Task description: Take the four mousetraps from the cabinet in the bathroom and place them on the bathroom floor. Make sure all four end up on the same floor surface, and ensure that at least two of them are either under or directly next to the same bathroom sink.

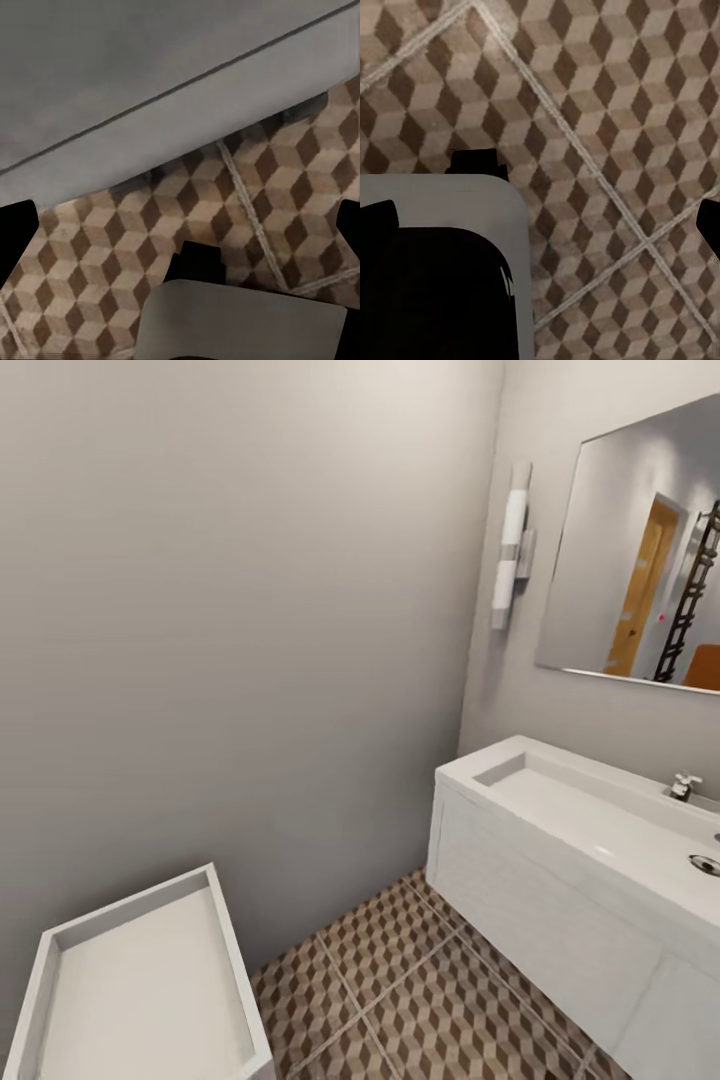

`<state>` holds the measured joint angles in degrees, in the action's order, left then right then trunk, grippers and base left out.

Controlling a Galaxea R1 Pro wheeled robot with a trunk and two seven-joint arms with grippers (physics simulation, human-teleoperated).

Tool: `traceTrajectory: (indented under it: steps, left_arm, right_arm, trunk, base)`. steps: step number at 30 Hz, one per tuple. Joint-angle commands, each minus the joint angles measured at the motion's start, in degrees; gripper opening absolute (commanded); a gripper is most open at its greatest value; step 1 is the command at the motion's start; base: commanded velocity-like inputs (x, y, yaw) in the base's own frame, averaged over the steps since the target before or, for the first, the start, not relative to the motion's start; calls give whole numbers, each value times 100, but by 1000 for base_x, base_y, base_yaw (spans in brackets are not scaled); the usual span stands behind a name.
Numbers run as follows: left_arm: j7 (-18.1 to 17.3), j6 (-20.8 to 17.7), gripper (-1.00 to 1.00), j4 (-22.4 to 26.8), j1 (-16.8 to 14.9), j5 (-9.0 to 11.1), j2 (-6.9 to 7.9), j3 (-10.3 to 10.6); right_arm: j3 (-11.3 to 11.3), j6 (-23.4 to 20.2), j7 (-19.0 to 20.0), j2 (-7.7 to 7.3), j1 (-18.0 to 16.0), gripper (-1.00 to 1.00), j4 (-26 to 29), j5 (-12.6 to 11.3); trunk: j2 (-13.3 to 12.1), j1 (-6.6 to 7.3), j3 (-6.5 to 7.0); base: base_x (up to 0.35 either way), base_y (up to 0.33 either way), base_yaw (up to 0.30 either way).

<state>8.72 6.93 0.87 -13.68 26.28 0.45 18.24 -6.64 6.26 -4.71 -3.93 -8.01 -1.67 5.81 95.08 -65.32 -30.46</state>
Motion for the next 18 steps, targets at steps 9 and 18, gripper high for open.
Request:
traceTrajectory:
  steps: [9,18]
  left_arm:
    - [16,10,100,0,-1,44,-1,49]
    - [16,10,100,0,-3,44,-1,49]
  right_arm:
    - [-49,33,-21,2,-7,100,-18,60]
    - [-48,32,-21,0,-7,100,-18,60]
  trunk:
    - [3,1,-6]
    - [3,1,-6]
  base:
    - [0,0,284]
    - [0,0,284]
